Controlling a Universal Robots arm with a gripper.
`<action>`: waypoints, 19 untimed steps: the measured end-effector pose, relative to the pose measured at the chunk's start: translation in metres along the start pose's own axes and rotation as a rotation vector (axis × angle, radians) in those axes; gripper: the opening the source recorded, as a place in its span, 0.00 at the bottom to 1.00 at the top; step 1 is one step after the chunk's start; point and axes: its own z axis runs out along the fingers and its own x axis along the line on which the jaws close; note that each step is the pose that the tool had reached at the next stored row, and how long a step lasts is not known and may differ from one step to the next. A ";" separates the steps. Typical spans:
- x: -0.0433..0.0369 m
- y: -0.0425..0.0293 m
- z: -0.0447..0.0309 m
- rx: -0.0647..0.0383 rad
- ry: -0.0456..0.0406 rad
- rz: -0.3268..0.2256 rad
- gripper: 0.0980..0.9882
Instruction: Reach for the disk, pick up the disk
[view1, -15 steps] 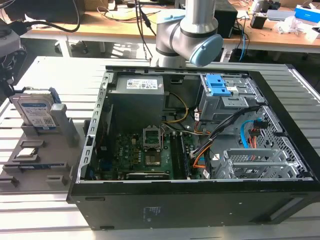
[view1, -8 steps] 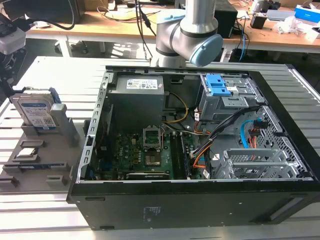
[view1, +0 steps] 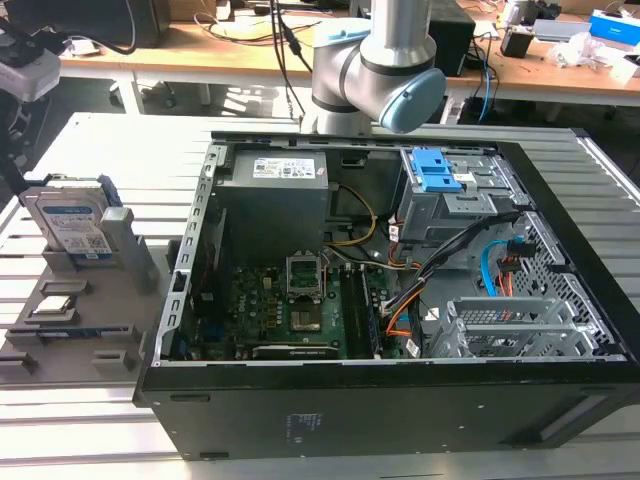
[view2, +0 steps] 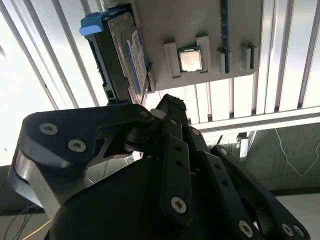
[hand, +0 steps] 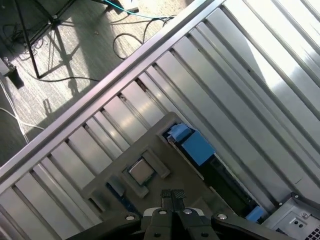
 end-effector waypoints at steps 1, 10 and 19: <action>0.0000 0.0000 0.0000 0.000 0.0009 -0.022 0.01; 0.0000 0.0000 0.0000 0.000 0.0066 -0.172 0.01; 0.0000 0.0000 0.0000 0.000 0.0116 -0.304 0.01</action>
